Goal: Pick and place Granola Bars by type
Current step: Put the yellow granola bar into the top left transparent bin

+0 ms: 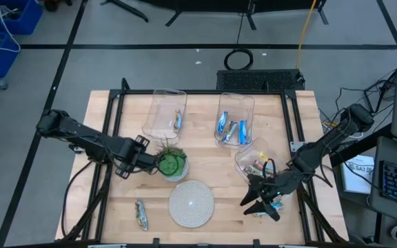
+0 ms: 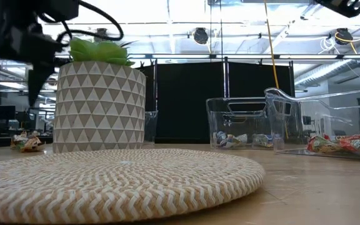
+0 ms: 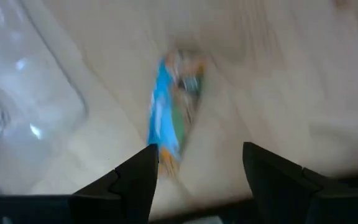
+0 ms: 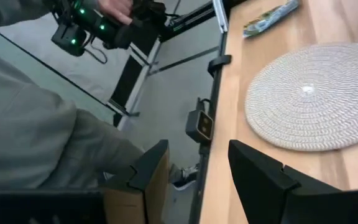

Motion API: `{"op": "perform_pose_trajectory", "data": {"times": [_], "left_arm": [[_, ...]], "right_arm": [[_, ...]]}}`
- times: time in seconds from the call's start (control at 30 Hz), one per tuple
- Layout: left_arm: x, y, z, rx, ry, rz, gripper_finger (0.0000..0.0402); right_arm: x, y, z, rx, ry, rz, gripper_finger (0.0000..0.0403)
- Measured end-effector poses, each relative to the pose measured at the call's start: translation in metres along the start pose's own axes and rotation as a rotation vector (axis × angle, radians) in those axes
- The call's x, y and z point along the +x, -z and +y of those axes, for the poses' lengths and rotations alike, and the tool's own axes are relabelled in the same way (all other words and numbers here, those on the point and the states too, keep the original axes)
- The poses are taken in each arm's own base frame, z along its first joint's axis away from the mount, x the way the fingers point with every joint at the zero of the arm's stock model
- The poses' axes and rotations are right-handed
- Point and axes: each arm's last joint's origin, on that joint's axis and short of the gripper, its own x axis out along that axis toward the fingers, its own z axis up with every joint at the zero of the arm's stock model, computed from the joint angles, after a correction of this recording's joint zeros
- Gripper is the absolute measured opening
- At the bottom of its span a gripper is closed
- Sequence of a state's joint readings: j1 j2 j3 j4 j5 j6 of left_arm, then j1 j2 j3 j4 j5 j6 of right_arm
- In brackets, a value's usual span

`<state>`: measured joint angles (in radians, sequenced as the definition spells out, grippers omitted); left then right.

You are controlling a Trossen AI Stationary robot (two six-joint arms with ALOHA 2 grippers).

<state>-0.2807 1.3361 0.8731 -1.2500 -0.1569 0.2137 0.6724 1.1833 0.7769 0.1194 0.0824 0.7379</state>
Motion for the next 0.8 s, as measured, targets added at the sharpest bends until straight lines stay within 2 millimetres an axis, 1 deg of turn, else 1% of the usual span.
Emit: {"op": "perform_pose_trajectory", "data": {"times": [0.1, 0.2, 0.37, 0.47, 0.57, 0.7, 0.8], "left_arm": [[0.012, -0.003, 0.001, 0.017, -0.01, -0.042, 0.0239], [0.026, -0.003, 0.004, 0.021, -0.007, -0.04, 0.0239], [0.034, -0.005, 0.007, 0.027, -0.007, -0.048, 0.0239], [0.033, -0.008, 0.008, 0.047, -0.019, -0.085, 0.0239], [0.031, -0.008, 0.007, 0.022, -0.02, -0.091, 0.0239], [0.013, -0.001, 0.003, -0.024, -0.07, -0.061, 0.0239], [-0.002, 0.011, 0.001, -0.057, -0.11, -0.022, 0.0239]], "right_arm": [[0.0, -0.001, -0.001, -0.007, 0.02, -0.018, 0.0157], [0.0, -0.002, 0.001, -0.03, 0.005, -0.036, 0.0157], [0.0, -0.005, 0.002, -0.034, -0.011, -0.063, 0.0157], [0.0, -0.006, 0.003, -0.034, -0.021, -0.075, 0.0157], [0.0, -0.007, 0.004, -0.027, -0.029, -0.085, 0.0157], [0.0, -0.006, 0.003, -0.011, -0.022, -0.075, 0.0157], [0.0, -0.007, 0.003, -0.029, -0.002, -0.093, 0.0157]]}}
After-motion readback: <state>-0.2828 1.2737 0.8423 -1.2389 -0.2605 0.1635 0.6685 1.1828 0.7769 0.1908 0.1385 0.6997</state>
